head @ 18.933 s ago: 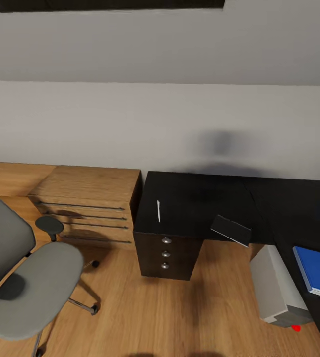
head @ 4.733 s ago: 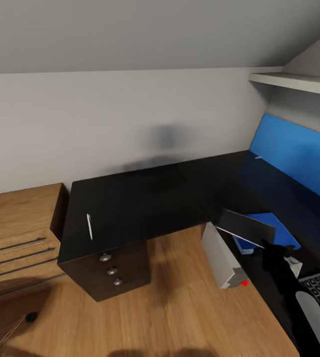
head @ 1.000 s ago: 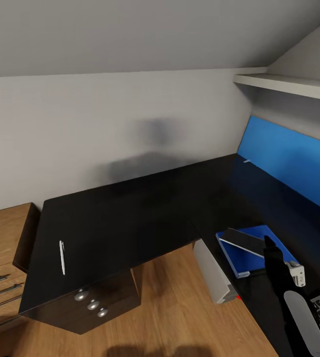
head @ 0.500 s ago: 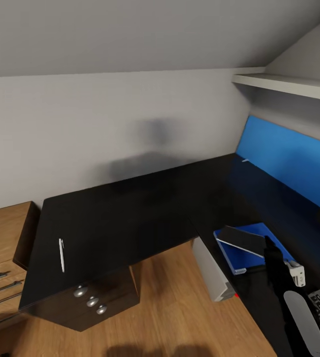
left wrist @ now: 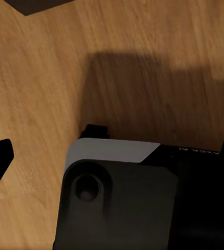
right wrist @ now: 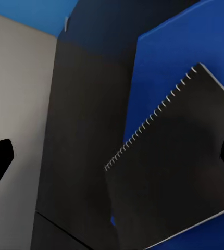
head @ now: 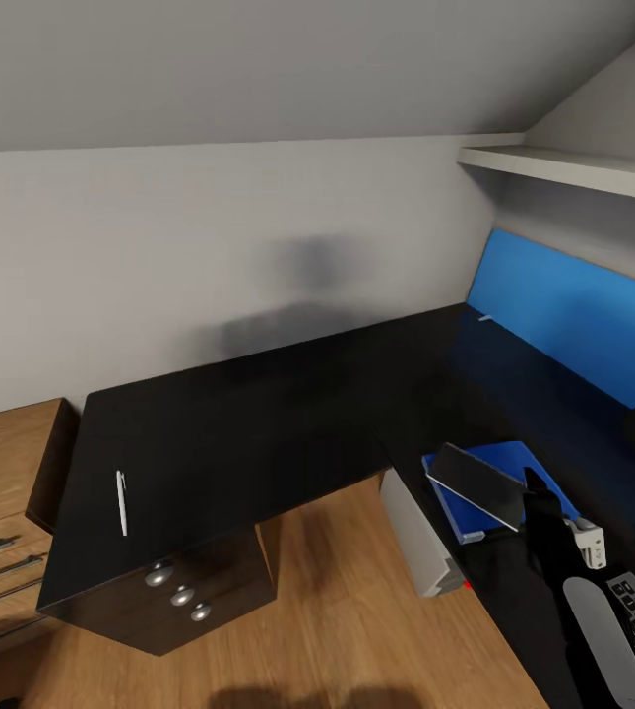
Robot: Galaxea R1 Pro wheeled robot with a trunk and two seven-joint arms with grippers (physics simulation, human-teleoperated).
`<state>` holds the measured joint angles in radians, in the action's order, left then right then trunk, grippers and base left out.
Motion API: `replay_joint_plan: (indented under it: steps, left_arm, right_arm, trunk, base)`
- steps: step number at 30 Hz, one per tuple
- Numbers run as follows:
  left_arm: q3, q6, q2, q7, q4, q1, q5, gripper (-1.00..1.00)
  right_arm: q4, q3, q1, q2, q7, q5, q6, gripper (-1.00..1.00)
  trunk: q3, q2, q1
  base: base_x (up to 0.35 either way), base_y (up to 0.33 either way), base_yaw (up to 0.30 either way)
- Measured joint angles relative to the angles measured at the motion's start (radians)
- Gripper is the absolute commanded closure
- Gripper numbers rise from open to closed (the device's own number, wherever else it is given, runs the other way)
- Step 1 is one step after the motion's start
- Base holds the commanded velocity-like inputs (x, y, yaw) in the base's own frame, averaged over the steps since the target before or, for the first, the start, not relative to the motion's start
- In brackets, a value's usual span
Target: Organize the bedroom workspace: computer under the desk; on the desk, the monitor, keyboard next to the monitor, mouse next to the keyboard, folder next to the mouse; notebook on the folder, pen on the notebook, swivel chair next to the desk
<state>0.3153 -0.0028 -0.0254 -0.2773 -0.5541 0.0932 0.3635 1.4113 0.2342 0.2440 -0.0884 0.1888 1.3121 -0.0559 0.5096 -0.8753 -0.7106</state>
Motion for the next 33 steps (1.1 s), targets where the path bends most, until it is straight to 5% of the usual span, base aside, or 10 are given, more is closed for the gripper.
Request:
replay_joint_plan:
  steps: [7,14,19,23,29,33]
  left_arm:
    - [0.001,0.001,0.001,-0.001,0.000,0.000,0.000,-1.00]
    - [0.001,0.001,0.000,-0.002,0.000,0.000,0.000,-1.00]
    - [0.000,0.002,0.000,-0.002,0.000,0.000,0.001,-1.00]
    - [0.000,0.002,0.000,-0.002,0.000,0.000,0.001,-1.00]
    - [0.000,0.001,0.000,-0.002,0.000,0.000,0.001,-1.00]
    - [0.000,0.001,0.000,-0.001,0.000,0.000,0.001,-1.00]
  right_arm:
    - [0.006,-0.016,0.000,0.005,-0.020,0.008,0.004,-1.00]
    - [0.012,-0.082,0.000,0.013,-0.068,0.009,-0.003,-1.00]
    - [0.006,-0.139,0.001,0.056,-0.076,-0.001,-0.008,-1.00]
    - [0.004,-0.204,0.000,0.067,-0.075,-0.053,-0.015,-1.00]
    - [-0.003,-0.222,0.000,0.107,-0.073,-0.150,-0.050,-1.00]
    - [-0.041,-0.229,0.000,0.153,-0.074,-0.258,-0.090,-1.00]
  trunk:
    - [-0.022,0.049,0.027]
    - [-0.044,0.098,0.054]
    - [-0.057,0.119,0.065]
    - [-0.061,0.119,0.065]
    - [-0.067,0.119,0.065]
    - [-0.070,0.119,0.065]
  base:
    - [0.000,0.000,0.000]
    - [0.000,0.000,0.034]
    - [0.000,0.000,0.213]
    - [0.000,0.000,0.224]
    - [0.000,0.000,0.225]
    - [0.000,0.000,0.229]
